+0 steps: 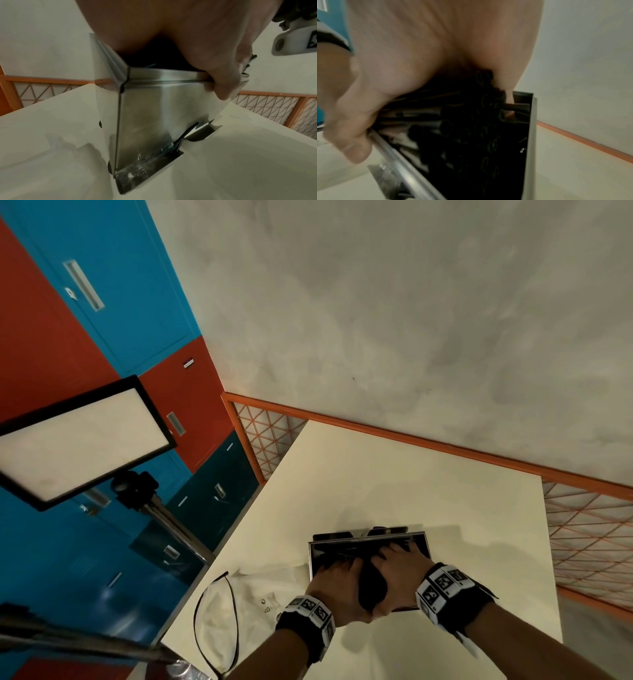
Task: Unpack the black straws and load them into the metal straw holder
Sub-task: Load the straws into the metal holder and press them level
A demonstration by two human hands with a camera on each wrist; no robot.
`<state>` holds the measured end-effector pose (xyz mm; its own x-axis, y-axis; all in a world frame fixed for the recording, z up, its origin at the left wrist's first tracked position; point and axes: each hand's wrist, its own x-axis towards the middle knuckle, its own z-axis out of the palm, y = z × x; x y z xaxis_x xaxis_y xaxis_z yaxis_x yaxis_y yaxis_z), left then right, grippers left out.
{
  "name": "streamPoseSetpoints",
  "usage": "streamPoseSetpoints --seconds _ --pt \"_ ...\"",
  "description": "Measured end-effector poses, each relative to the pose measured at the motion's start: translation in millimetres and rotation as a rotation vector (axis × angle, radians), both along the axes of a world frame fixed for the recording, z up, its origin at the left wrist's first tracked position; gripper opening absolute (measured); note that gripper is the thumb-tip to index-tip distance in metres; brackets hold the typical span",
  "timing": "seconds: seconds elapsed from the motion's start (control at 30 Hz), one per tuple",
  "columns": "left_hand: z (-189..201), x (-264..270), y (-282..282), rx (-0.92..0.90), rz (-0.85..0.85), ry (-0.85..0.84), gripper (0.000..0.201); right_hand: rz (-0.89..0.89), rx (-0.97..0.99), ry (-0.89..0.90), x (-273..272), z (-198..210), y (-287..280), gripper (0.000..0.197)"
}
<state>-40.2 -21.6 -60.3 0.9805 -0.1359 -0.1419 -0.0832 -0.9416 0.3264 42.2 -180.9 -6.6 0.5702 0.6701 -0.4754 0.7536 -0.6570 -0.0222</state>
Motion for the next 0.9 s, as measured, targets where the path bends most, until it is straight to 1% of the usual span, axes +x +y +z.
streamPoseSetpoints --seconds 0.1,0.17,0.23,0.3,0.4,0.57,0.73,0.83,0.9 --pt "3 0 0 -0.011 0.015 0.054 0.082 -0.021 0.0 0.051 6 2 3 0.113" --pt "5 0 0 -0.013 0.019 0.08 0.085 -0.023 -0.001 0.095 10 4 6 0.114" --pt "5 -2 0 0.002 0.013 0.063 0.083 -0.022 -0.003 0.137 13 5 9 0.11" --pt "4 -4 0 0.04 0.002 0.024 0.08 -0.009 -0.008 0.157 15 7 11 0.102" --pt "3 -7 -1 0.066 0.009 -0.021 0.08 0.009 -0.019 0.142 16 13 12 0.093" --pt "1 -8 -2 0.076 0.012 -0.158 0.075 0.035 -0.012 0.055 11 13 8 0.095" --pt "4 -10 -3 0.069 0.006 -0.191 0.071 0.036 0.002 0.02 7 12 3 0.093" --pt "3 -9 -3 0.067 0.004 -0.173 0.069 0.036 0.008 0.026 7 13 1 0.092" --pt "0 -9 -2 0.062 -0.007 -0.16 0.069 0.026 0.031 0.03 9 17 -1 0.089"
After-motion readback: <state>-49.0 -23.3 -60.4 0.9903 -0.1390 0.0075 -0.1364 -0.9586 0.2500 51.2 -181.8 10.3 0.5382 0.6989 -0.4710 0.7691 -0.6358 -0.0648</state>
